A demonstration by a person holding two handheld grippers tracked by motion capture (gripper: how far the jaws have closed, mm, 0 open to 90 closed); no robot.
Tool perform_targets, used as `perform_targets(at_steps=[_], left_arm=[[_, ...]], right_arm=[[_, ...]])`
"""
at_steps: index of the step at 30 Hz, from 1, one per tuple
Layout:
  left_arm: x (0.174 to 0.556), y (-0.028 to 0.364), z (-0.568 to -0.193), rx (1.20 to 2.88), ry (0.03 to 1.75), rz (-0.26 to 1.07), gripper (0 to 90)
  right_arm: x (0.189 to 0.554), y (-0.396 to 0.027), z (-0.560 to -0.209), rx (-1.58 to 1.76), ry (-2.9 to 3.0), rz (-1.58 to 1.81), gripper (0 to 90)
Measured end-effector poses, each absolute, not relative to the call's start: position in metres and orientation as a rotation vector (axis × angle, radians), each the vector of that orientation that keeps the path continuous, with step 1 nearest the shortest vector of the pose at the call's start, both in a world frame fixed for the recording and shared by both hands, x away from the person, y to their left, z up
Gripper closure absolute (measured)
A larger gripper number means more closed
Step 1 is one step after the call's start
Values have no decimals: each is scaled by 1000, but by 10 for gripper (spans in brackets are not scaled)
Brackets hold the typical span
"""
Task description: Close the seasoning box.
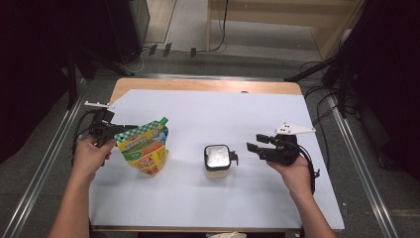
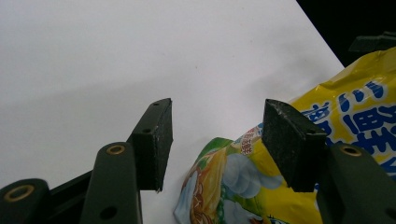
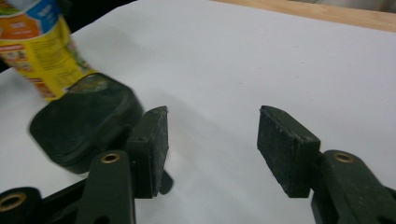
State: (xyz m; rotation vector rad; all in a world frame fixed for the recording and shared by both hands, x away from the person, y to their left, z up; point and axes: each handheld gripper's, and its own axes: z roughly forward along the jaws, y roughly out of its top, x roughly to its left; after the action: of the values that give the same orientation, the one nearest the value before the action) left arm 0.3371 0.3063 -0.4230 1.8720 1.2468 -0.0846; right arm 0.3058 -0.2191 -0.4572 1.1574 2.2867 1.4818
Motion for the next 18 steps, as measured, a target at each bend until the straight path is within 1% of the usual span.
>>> perform_targets(at_steps=[9, 18], left_arm=[[337, 306, -424, 1872, 1248, -85, 442], [337, 307, -425, 1871, 1253, -86, 442]], right_arm=[[316, -238, -469, 1223, 2228, 1433, 359], [320, -247, -475, 1257, 2191, 1384, 320]])
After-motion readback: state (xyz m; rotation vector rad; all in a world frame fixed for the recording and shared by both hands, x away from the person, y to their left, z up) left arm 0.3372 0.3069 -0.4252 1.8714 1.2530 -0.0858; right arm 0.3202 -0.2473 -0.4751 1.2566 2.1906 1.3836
